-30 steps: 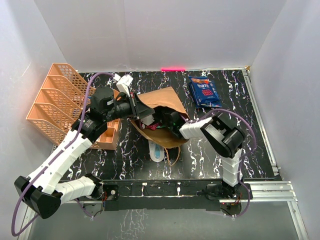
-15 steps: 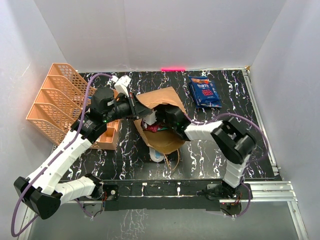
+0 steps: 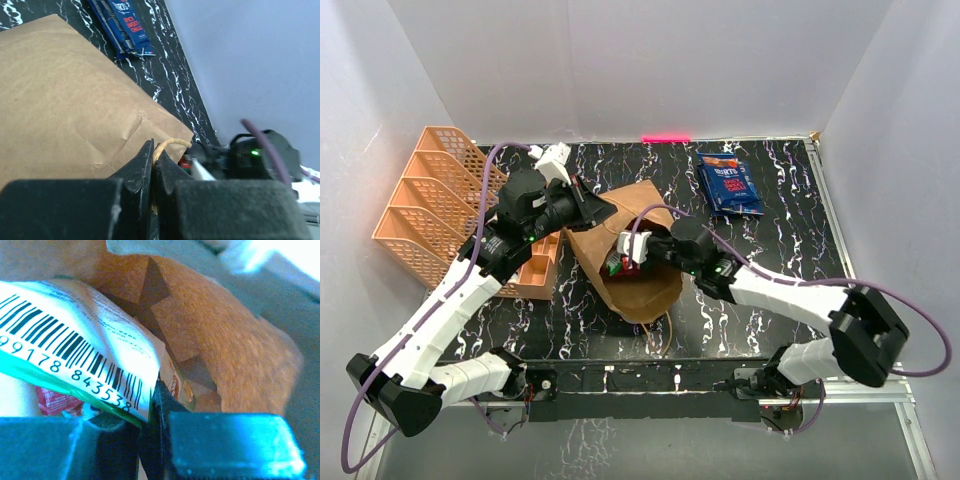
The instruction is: Take the snacks out of the paper bag
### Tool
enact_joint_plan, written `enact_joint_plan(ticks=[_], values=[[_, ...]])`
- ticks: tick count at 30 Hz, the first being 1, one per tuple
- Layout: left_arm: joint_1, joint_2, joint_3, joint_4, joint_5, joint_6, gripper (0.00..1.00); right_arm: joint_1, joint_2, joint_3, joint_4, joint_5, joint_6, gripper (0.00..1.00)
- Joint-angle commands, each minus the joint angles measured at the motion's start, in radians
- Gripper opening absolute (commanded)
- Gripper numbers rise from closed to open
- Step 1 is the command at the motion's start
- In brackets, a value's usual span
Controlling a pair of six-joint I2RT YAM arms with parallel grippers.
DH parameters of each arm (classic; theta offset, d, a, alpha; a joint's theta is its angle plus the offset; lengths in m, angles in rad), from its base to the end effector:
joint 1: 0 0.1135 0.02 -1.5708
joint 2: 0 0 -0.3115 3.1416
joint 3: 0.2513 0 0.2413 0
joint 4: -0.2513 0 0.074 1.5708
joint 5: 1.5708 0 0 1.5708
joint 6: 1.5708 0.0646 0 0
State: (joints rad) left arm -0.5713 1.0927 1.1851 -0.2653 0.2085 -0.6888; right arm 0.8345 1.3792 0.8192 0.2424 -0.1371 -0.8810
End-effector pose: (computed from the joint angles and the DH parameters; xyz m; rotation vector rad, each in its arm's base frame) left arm 0.1938 -0.1405 0.4478 0.0543 1.8721 -1.0816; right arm 0.2095 0.2443 0.3029 -1.4864 1.1617 0.0976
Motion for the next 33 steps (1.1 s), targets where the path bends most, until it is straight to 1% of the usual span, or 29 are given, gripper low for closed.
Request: enact_joint_plan(ticks=[1,5,8,10,14,19,23,27,33], values=[[0.004,-0.002,0.036,-0.023,-0.071,-0.008,0.00,0.005,-0.157,0.002,-0.043,0.000,0.168,0.07],[0.005,-0.010,0.034,-0.024,-0.094,-0.009,0.00,0.003,-0.219,0.011,-0.106,0.069,0.245,0.08],[0.006,-0.012,0.042,-0.023,-0.114,-0.007,0.00,0.003,-0.238,0.039,-0.168,0.070,0.340,0.08],[0.006,-0.009,0.053,-0.030,-0.126,-0.002,0.00,0.003,-0.246,0.075,-0.218,0.041,0.418,0.08],[0.005,-0.006,0.065,-0.048,-0.154,0.012,0.00,0.003,-0.268,0.178,-0.378,-0.022,0.586,0.08],[0.006,-0.011,0.063,-0.071,-0.206,0.038,0.00,0.003,-0.342,0.339,-0.635,-0.004,0.746,0.08],[0.007,-0.006,0.061,-0.082,-0.264,0.046,0.00,0.003,-0.431,0.447,-0.797,0.028,0.844,0.07],[0.005,-0.002,0.051,-0.080,-0.313,0.041,0.00,0.003,-0.539,0.514,-0.906,0.049,0.933,0.08],[0.006,0.006,0.039,-0.068,-0.344,0.037,0.00,0.003,-0.675,0.579,-0.997,0.199,1.105,0.08]])
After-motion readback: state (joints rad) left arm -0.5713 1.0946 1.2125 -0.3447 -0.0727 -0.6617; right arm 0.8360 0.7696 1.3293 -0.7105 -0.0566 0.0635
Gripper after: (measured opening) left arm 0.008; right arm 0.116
